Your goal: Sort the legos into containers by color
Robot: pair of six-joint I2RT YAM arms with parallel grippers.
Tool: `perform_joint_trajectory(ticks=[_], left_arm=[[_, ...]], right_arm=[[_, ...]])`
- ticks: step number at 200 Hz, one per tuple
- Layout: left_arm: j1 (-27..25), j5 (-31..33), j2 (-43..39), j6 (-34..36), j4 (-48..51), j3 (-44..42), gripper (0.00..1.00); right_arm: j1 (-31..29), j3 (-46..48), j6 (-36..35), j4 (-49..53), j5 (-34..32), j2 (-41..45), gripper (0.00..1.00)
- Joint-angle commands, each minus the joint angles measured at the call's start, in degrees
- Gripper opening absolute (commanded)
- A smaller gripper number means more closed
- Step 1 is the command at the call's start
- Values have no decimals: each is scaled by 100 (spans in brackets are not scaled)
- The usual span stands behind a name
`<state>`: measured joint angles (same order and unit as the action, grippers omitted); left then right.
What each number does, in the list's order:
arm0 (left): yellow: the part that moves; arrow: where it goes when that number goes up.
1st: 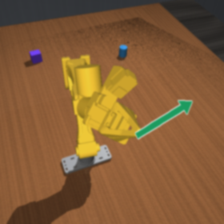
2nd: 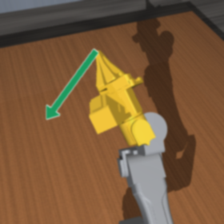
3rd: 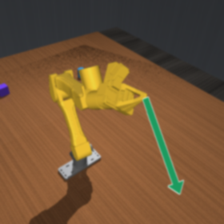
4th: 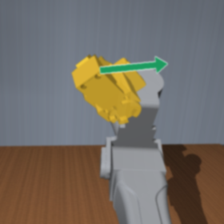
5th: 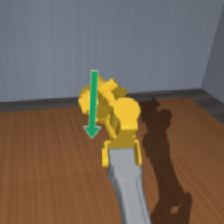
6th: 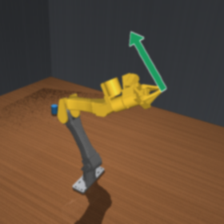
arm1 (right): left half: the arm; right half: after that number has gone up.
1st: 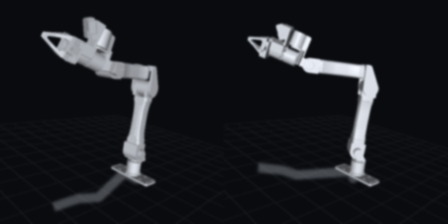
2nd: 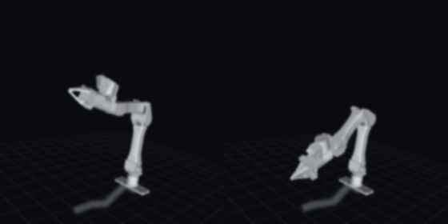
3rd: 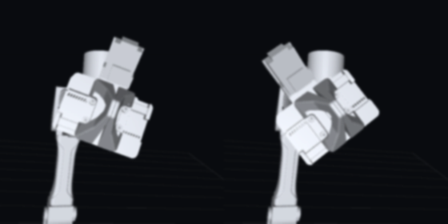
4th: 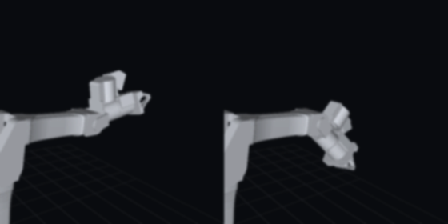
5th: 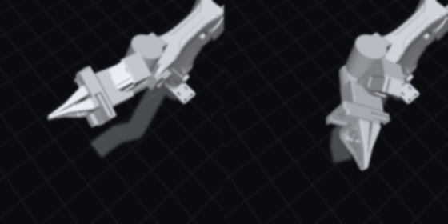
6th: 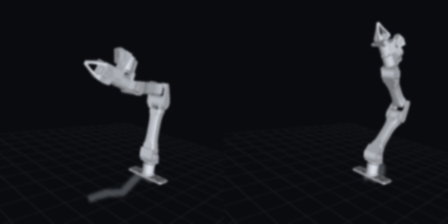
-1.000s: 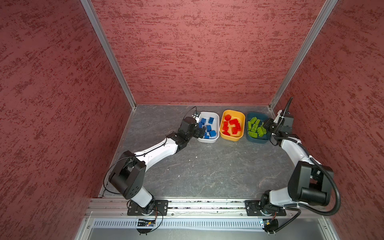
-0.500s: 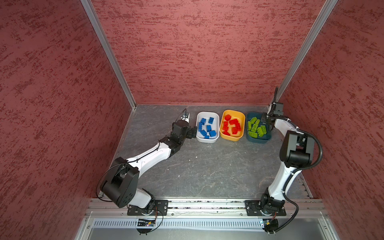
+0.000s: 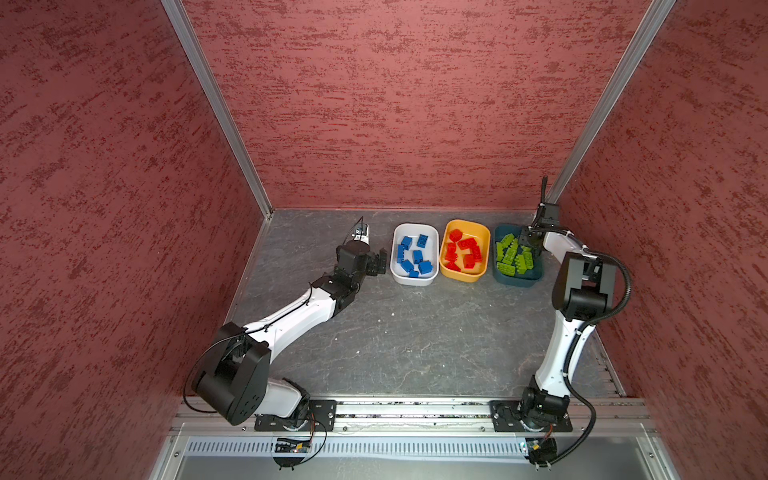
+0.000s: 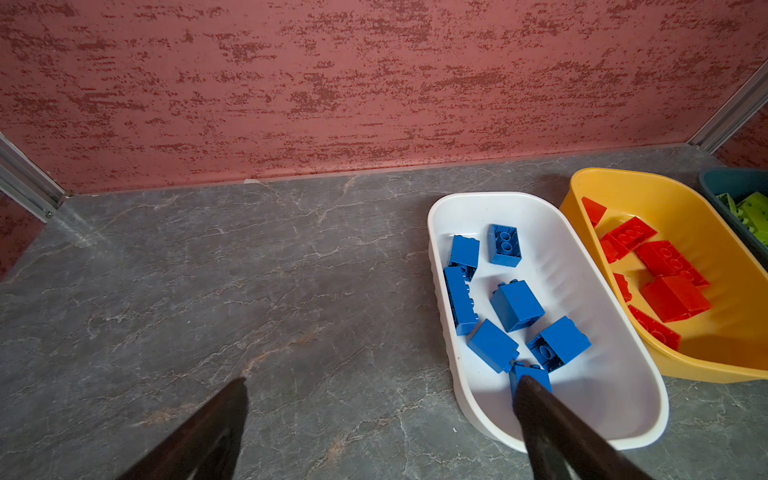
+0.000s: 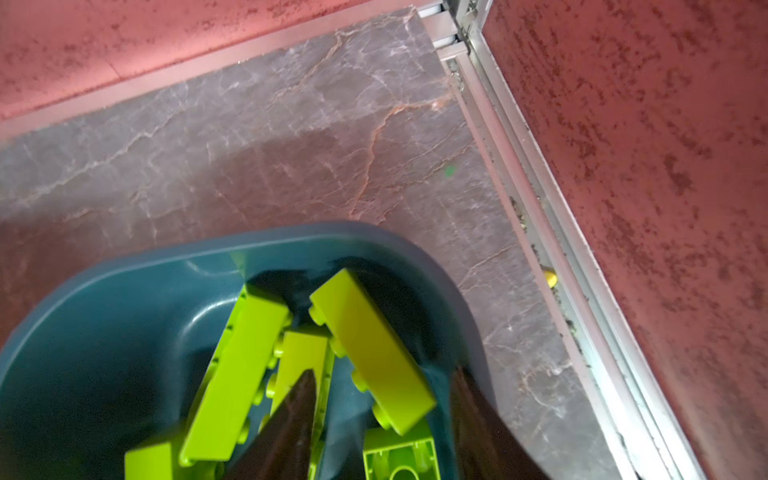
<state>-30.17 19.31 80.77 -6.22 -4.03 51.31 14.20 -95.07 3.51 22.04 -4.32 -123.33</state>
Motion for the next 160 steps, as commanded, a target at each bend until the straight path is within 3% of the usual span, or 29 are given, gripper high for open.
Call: perform_joint_trajectory(ticks=[1, 54, 61, 64, 68, 110, 143, 160], left_arm=[[42, 29, -37, -101, -109, -31, 99], [185, 389, 25, 37, -47, 26, 100], [215, 429, 18, 120, 7, 28, 99], [238, 445, 9, 155, 16, 28, 99], [256, 466, -6, 187, 41, 28, 99], [758, 631, -339, 148, 4, -291, 99], [1448, 1175, -507, -256, -46, -762, 100], [1875, 791, -539, -262, 0, -965, 99]], right_arm=[[-20, 216, -55, -16, -113, 551, 59], [-84, 1444, 318, -390, 223, 1863, 74], [-84, 1673, 418, -507, 355, 2065, 81], [-84, 1785, 470, -565, 412, 2147, 94], [-96, 1918, 526, -628, 462, 2258, 99], [-162, 3333, 1130, -1368, 550, 3537, 99], [-160, 4502, 1398, -2155, 345, 4744, 99], [-162, 5242, 1382, -2770, 194, 5316, 99]])
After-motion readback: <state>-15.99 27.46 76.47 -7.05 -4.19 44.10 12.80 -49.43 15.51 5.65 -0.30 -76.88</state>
